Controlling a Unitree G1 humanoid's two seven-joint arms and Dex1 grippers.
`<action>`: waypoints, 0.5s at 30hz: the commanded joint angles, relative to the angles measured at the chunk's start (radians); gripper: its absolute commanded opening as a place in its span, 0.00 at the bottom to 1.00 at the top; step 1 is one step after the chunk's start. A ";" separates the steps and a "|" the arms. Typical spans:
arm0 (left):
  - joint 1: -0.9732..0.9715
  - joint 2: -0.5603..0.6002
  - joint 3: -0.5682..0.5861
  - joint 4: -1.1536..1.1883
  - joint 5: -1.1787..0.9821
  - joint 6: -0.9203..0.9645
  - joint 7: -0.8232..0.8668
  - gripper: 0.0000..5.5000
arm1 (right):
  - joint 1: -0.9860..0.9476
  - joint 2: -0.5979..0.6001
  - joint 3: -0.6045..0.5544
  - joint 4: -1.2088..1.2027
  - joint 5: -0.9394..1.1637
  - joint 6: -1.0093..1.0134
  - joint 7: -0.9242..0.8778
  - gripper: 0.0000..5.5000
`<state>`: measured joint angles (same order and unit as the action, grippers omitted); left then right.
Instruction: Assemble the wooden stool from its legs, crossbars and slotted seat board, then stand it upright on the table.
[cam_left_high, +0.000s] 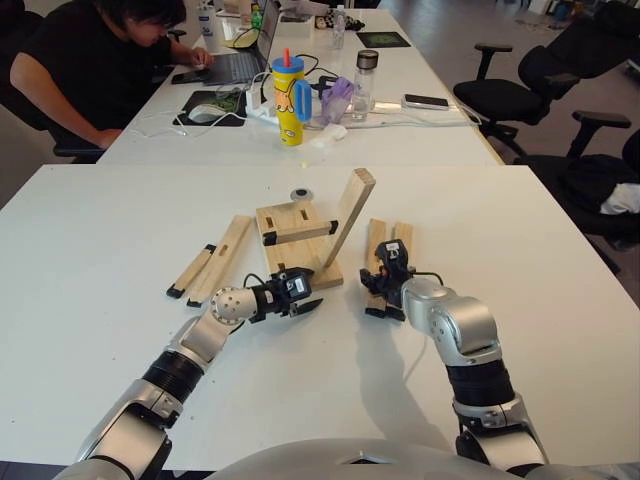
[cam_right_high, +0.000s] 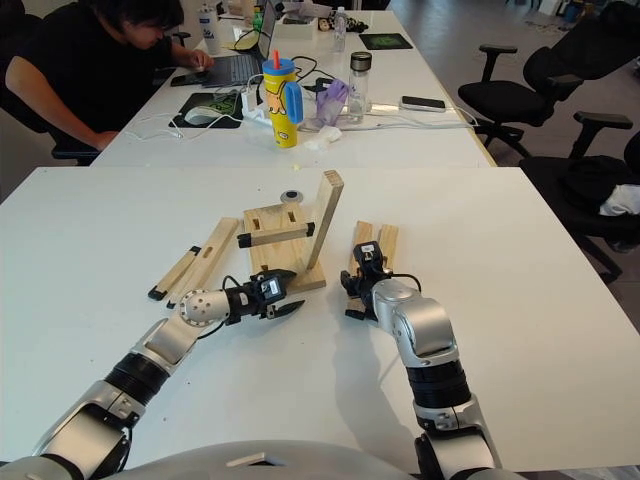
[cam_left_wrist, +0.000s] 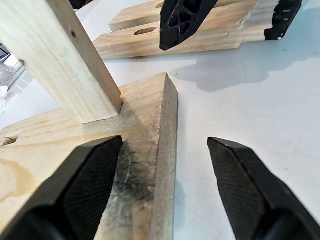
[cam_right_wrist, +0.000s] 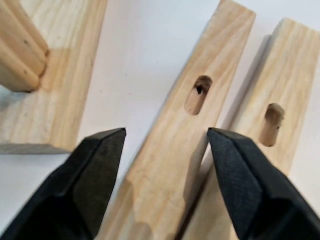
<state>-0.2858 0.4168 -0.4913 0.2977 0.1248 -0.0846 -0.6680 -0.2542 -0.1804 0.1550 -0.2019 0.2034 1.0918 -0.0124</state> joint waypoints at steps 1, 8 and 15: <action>0.123 0.007 -0.097 0.093 0.076 0.116 -0.066 0.57 | 0.014 0.048 -0.047 0.023 0.007 0.001 0.002 0.55; 0.118 0.009 -0.091 0.097 0.076 0.115 -0.070 0.57 | 0.002 0.040 0.006 0.060 -0.034 0.047 0.035 0.55; 0.126 0.001 -0.091 0.095 0.067 0.123 -0.072 0.57 | -0.015 -0.061 0.054 0.124 -0.090 -0.037 0.111 0.55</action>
<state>-0.2858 0.4142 -0.4908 0.2978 0.1300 -0.0818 -0.6677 -0.2612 -0.2239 0.2054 -0.1327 0.1249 1.0513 0.0723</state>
